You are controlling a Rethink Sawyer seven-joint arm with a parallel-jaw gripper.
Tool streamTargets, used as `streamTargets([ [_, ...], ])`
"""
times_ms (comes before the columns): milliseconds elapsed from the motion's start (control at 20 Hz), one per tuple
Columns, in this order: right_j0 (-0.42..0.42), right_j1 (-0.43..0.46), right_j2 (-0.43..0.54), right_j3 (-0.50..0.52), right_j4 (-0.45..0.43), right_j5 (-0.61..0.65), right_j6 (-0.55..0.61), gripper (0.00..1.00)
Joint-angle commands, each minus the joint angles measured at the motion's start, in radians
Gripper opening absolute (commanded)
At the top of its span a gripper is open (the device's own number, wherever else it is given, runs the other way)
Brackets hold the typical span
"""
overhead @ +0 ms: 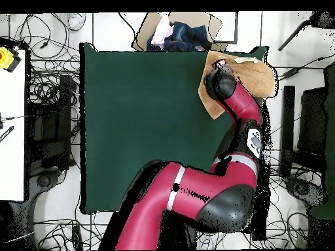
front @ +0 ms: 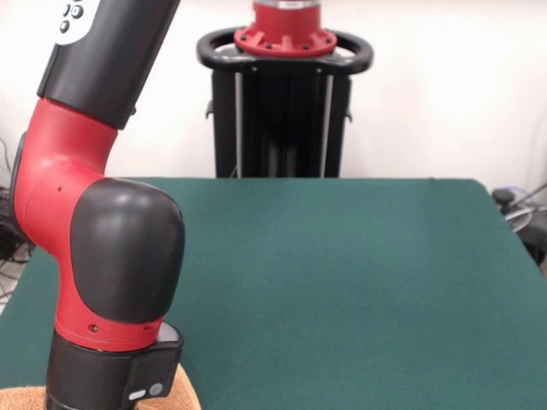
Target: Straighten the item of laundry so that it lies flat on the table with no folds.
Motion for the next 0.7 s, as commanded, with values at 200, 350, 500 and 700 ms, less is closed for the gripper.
streamTargets([
  [200,-0.138,0.018,0.353,0.296,0.036,0.17,0.098,0.0],
  [350,-0.181,-0.001,0.431,0.352,0.025,0.154,0.072,0.0],
  [500,-0.191,-0.014,0.447,0.37,0.008,0.164,0.077,0.0],
  [700,-0.199,-0.018,0.448,0.364,-0.009,0.212,0.083,0.0],
])
